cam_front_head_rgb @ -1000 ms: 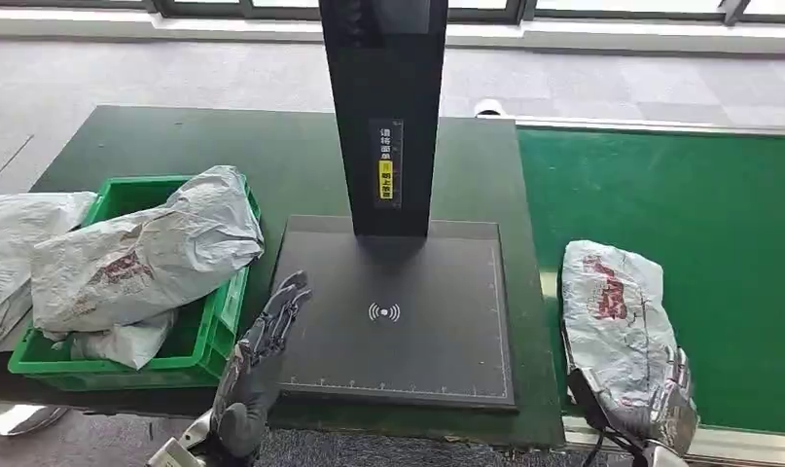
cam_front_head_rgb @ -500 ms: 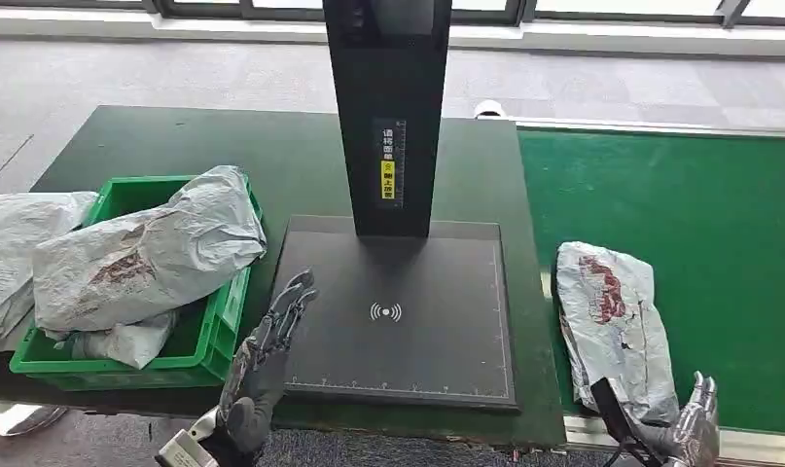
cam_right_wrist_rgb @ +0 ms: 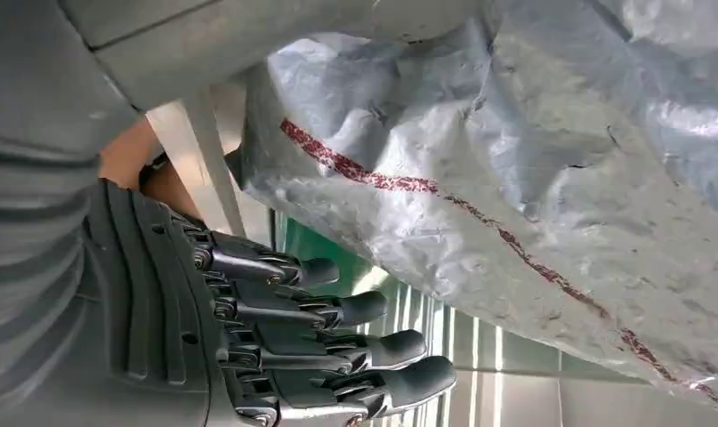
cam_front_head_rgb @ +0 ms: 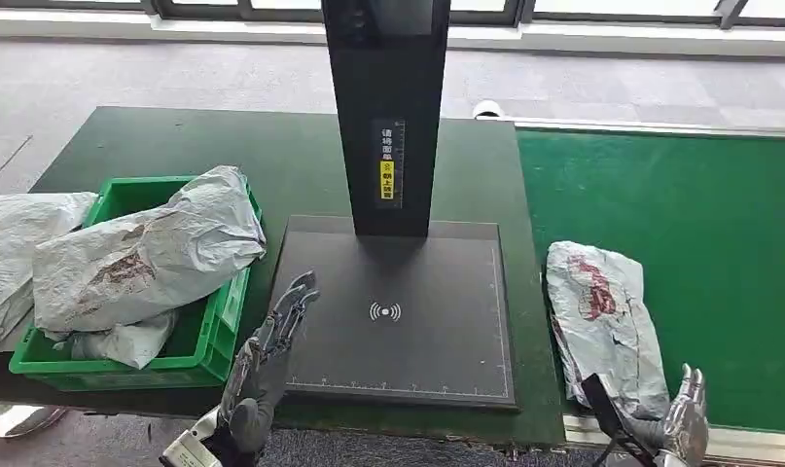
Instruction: Moved the parcel from conveyor to table for the left to box.
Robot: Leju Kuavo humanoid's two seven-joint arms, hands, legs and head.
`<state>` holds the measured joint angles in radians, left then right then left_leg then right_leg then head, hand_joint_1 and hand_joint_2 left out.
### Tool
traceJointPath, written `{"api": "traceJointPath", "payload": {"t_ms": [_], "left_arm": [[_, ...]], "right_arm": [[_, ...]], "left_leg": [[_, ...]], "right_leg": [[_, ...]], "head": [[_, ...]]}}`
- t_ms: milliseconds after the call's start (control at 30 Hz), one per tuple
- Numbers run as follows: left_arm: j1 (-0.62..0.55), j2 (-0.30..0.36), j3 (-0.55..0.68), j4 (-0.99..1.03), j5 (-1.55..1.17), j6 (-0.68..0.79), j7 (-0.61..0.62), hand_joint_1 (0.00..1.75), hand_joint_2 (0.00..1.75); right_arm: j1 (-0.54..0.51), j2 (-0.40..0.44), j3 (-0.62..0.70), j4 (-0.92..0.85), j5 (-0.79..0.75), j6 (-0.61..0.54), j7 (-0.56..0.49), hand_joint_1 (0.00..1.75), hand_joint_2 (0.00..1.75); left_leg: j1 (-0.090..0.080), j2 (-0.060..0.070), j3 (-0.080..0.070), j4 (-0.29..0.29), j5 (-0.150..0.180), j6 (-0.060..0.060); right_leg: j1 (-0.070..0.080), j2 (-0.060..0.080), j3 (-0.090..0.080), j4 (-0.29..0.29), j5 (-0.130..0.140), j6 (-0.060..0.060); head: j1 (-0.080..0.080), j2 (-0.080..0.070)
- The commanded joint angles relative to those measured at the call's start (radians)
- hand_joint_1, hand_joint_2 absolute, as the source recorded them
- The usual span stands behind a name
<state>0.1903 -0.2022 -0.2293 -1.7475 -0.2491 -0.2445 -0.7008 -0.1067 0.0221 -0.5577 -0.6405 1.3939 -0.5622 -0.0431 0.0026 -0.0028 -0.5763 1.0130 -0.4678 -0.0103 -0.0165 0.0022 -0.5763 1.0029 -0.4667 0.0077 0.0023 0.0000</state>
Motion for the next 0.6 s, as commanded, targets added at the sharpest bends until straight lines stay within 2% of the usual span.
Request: {"api": "traceJointPath", "payload": {"t_ms": [33, 200, 333, 400, 600], "left_arm": [[-0.017, 0.016, -0.006, 0.040, 0.002, -0.001, 0.003, 0.00, 0.00], [-0.003, 0.017, -0.005, 0.028, 0.001, 0.000, 0.003, 0.00, 0.00], [-0.002, 0.017, -0.005, 0.027, 0.000, 0.002, 0.003, 0.00, 0.00], [0.005, 0.017, -0.007, 0.024, -0.008, 0.014, 0.003, 0.00, 0.00], [0.006, 0.020, -0.008, 0.027, -0.002, 0.020, 0.003, 0.00, 0.00]], "right_arm": [[-0.056, 0.032, 0.029, 0.128, -0.003, 0.058, -0.055, 1.75, 1.75], [-0.022, 0.031, 0.063, 0.068, -0.104, 0.033, -0.131, 1.75, 1.75], [-0.017, 0.032, 0.066, 0.058, -0.109, 0.026, -0.136, 1.75, 1.75], [0.011, 0.042, 0.086, -0.016, -0.146, -0.024, -0.176, 1.75, 1.75], [0.079, 0.068, 0.118, -0.183, -0.212, -0.024, -0.210, 1.75, 1.75]], "left_leg": [[0.002, 0.002, 0.002, -0.002, 0.001, -0.001], [0.001, 0.001, 0.002, -0.001, 0.001, 0.000], [0.001, 0.001, 0.002, -0.002, 0.000, 0.000], [0.001, 0.002, 0.003, -0.002, 0.000, 0.000], [0.001, 0.000, 0.002, -0.002, 0.000, -0.001]], "right_leg": [[0.002, 0.001, 0.002, -0.003, 0.002, -0.001], [0.001, 0.000, 0.002, -0.002, 0.001, -0.001], [0.001, 0.000, 0.003, -0.002, 0.001, -0.001], [0.001, 0.000, 0.004, -0.003, 0.001, -0.001], [0.001, 0.000, 0.002, -0.001, 0.000, -0.001]], "head": [[0.000, 0.000], [0.000, 0.000], [0.000, 0.000], [0.000, 0.000], [0.000, 0.000]]}}
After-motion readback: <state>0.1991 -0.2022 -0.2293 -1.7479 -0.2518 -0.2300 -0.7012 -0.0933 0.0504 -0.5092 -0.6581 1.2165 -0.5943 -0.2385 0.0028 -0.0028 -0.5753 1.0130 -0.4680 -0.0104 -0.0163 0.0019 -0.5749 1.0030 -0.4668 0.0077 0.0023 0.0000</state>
